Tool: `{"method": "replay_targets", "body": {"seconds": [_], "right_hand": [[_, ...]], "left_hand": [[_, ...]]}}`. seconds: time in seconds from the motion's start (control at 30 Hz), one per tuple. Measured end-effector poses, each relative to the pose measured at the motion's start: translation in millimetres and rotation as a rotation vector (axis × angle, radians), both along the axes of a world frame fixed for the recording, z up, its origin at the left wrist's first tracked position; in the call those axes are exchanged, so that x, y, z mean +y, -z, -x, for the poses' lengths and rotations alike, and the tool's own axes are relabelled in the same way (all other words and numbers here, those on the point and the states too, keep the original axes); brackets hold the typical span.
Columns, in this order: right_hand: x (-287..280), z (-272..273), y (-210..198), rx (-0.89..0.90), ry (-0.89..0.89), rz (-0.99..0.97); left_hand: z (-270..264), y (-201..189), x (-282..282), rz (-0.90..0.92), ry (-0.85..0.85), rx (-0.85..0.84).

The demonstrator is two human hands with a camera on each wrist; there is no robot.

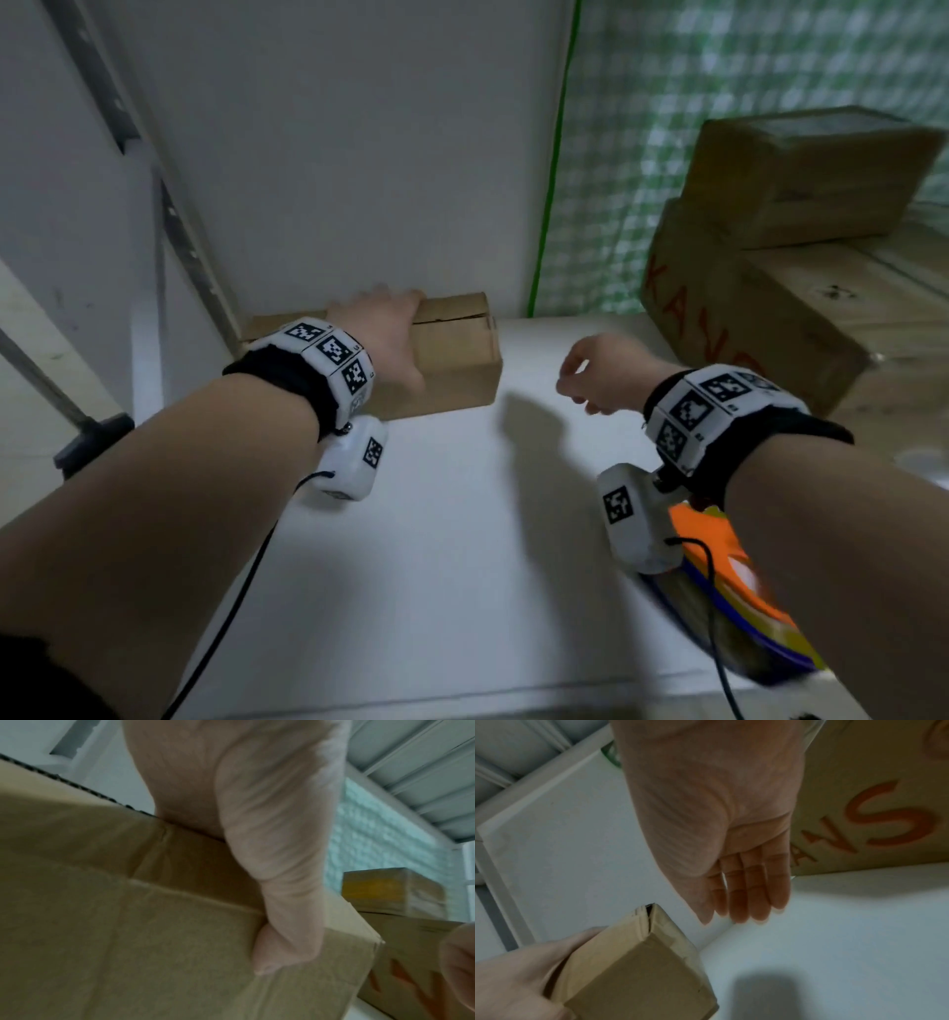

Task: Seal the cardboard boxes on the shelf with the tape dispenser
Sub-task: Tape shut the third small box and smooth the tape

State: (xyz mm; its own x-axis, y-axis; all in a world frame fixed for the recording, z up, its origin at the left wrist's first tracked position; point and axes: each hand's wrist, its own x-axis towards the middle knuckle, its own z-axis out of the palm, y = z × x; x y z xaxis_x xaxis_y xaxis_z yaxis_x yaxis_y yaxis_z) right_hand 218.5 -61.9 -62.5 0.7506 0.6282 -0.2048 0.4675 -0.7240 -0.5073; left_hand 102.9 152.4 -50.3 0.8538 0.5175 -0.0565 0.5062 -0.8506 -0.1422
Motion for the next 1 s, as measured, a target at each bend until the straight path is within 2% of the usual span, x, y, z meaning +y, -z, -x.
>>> {"method": "replay_targets", "body": {"seconds": [0.13, 0.33, 0.4, 0.5, 0.6, 0.7, 0.87, 1.0], "right_hand": [[-57.4, 14.0, -4.8, 0.002, 0.03, 0.13], [-125.1, 43.8, 4.9, -0.013, -0.005, 0.46], [-136.0, 56.4, 6.2, -0.01, -0.001, 0.485], [-144.7, 73.1, 8.3, 0.09, -0.175, 0.528], [-153.1, 73.9, 18.5, -0.027, -0.138, 0.621], [-159.0, 67.6, 29.7, -0.027, -0.108, 0.551], [-161.7, 67.5, 18.1, -0.111, -0.062, 0.44], [-165.1, 58.2, 5.4, -0.128, 0.106, 0.145]], "left_hand": [[13.8, -3.4, -50.5, 0.145, 0.068, 0.018], [39.6, -2.0, -104.7, 0.231, 0.11, 0.097], [47.1, -2.4, -116.8, 0.258, 0.11, 0.112], [56.3, -1.1, -131.1, 0.262, 0.116, 0.098], [62.9, 0.7, -137.2, 0.257, 0.132, 0.075], [71.1, 0.4, -136.9, 0.257, 0.106, 0.067], [89.7, -0.1, -124.8, 0.202, -0.074, 0.129], [103.4, -2.4, -115.2, 0.23, -0.152, 0.165]]}}
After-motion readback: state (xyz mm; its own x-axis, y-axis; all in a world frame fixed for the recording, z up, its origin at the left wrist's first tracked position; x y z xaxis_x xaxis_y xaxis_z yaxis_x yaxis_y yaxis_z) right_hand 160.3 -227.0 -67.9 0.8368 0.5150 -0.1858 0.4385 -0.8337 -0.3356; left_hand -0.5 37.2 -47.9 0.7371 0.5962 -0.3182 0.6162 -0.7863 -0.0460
